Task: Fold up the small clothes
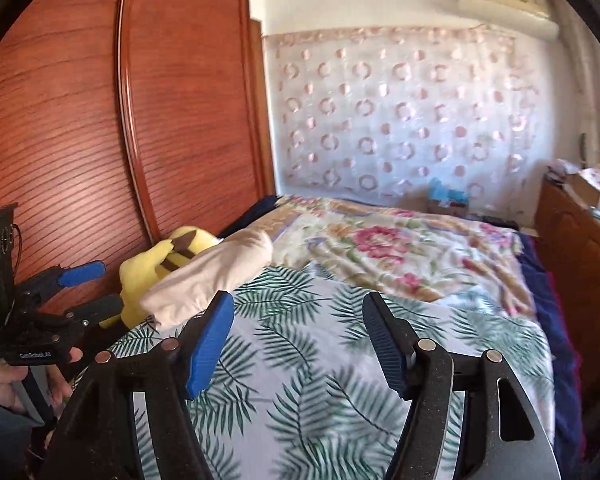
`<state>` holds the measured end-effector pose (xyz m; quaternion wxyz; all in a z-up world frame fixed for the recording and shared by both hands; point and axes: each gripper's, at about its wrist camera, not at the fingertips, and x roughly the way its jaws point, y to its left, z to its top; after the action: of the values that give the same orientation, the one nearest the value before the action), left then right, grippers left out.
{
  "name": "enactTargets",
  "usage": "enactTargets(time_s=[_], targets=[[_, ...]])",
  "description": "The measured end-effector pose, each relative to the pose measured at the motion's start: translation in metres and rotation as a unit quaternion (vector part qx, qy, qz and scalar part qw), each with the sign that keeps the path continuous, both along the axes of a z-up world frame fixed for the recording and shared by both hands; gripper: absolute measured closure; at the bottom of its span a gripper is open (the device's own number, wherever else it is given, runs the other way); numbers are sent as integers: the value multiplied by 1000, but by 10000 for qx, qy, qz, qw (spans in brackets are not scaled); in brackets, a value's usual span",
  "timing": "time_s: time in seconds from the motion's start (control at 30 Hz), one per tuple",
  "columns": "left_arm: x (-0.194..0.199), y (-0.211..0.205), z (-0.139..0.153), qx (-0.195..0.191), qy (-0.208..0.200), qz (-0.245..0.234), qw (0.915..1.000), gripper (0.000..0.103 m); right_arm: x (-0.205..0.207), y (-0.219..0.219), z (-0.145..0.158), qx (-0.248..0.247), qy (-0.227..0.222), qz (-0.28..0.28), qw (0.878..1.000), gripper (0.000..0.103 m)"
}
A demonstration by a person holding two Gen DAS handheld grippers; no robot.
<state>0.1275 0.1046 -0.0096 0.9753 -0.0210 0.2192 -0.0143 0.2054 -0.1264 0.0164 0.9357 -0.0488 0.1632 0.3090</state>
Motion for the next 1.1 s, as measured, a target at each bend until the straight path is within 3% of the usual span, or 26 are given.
enactTargets(time_s=[0.3,0.43,0.8,1.1], targets=[[-24,-51,24,266,-149,44,9995,17,-88,-30,8,183,-371,-700,9967,33],[-35,-64,29,324,-232,177,9990,17,-115,-31,4,295,-455,-896,9945,24],[-42,-74,33,199,-263,19,9995,17,-160,-15,-9,341,-571,-1264,9897,24],[-42,-76,32,204,-255,26,9995,17,-166,-11,-13,348,-571,-1332,9888,24]])
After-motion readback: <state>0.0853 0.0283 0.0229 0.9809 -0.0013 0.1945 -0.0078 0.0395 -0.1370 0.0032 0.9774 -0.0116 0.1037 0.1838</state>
